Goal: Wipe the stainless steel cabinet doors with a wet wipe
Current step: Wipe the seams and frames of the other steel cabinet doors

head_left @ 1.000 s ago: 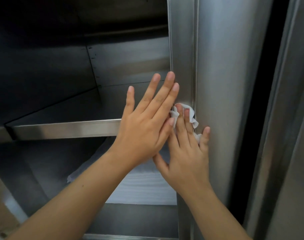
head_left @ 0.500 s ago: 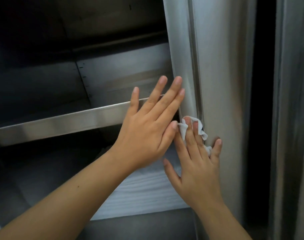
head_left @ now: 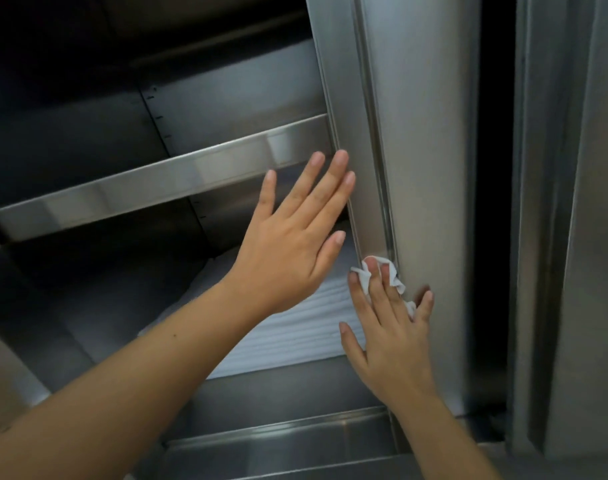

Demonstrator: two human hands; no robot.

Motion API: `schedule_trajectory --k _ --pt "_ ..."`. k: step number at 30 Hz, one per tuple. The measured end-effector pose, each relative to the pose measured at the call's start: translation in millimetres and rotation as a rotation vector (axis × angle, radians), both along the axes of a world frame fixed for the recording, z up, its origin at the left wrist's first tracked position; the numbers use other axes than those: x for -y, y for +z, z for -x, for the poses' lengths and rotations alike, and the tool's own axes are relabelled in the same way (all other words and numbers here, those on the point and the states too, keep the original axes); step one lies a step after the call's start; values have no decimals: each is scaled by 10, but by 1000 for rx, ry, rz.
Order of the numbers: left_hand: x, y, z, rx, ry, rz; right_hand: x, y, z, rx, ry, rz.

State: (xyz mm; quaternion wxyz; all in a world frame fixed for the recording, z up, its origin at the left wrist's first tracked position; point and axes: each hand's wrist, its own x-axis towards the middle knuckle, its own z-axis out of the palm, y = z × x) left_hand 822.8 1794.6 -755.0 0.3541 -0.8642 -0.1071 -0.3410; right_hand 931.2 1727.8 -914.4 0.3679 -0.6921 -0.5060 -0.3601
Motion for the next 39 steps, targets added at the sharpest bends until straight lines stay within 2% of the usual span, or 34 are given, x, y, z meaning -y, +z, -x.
schedule_trajectory --k 9,14,18,24,28,31,36,39 --pt "40 -710 -40 -46 14 112 101 -453 -16 -37 27 133" --pt "116 -889 -60 -19 18 165 49 -237 -59 16 21 66" --pt "145 -948 -50 4 22 185 5 -196 -4 -23 11 42" --pt "147 -1055 -11 -23 50 192 200 -873 -34 23 41 222" --pt "177 -1061 -12 -26 67 208 338 -1222 3 -53 53 352" --pt "172 -1043 15 -48 74 209 334 -1112 7 -81 49 341" --pt "167 -1028 19 -52 80 203 137 -500 -20 -24 30 142" --pt "155 -1027 38 -59 81 198 112 -520 -13 -41 32 154"
